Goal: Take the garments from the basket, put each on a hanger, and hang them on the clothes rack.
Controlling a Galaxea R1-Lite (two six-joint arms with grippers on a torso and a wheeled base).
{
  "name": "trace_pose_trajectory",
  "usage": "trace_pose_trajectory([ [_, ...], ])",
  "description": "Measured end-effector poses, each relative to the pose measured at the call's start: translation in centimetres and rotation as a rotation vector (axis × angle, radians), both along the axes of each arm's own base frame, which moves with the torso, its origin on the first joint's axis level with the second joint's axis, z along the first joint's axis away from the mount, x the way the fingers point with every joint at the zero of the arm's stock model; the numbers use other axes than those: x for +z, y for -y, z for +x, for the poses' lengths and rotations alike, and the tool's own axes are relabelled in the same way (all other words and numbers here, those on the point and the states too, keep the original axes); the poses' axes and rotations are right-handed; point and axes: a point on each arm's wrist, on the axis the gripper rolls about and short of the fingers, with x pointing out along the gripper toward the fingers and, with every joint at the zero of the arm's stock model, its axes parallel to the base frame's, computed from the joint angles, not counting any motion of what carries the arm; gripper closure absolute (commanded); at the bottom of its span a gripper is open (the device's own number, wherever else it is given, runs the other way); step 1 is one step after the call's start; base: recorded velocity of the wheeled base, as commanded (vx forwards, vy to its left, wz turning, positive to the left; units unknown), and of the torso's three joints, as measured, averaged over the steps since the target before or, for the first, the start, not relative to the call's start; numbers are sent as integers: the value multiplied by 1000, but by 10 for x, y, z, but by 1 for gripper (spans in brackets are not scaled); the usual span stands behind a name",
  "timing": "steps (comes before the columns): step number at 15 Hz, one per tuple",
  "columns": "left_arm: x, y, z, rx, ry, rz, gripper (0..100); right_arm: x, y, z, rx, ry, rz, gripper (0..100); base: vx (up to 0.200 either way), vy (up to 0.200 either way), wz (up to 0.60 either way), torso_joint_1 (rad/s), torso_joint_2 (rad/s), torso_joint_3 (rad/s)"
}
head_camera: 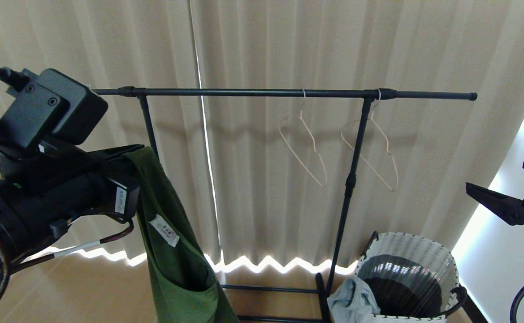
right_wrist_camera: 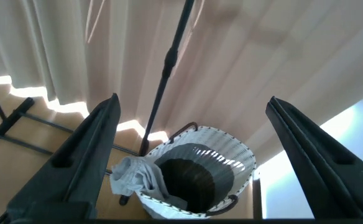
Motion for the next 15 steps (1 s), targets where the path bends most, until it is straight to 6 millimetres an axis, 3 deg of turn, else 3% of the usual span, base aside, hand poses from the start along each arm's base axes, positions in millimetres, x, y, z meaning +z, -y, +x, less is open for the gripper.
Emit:
trace_pose_trajectory([
  [14,-7,6,8,-1,-24,12,100,-11,0,23,-25,-81,1,0,200,0,0,6,0,2],
  [15,-7,6,9,-1,-26,11,100,-12,1,25,-33,-89,4,0,0,0,0,0,0,0],
])
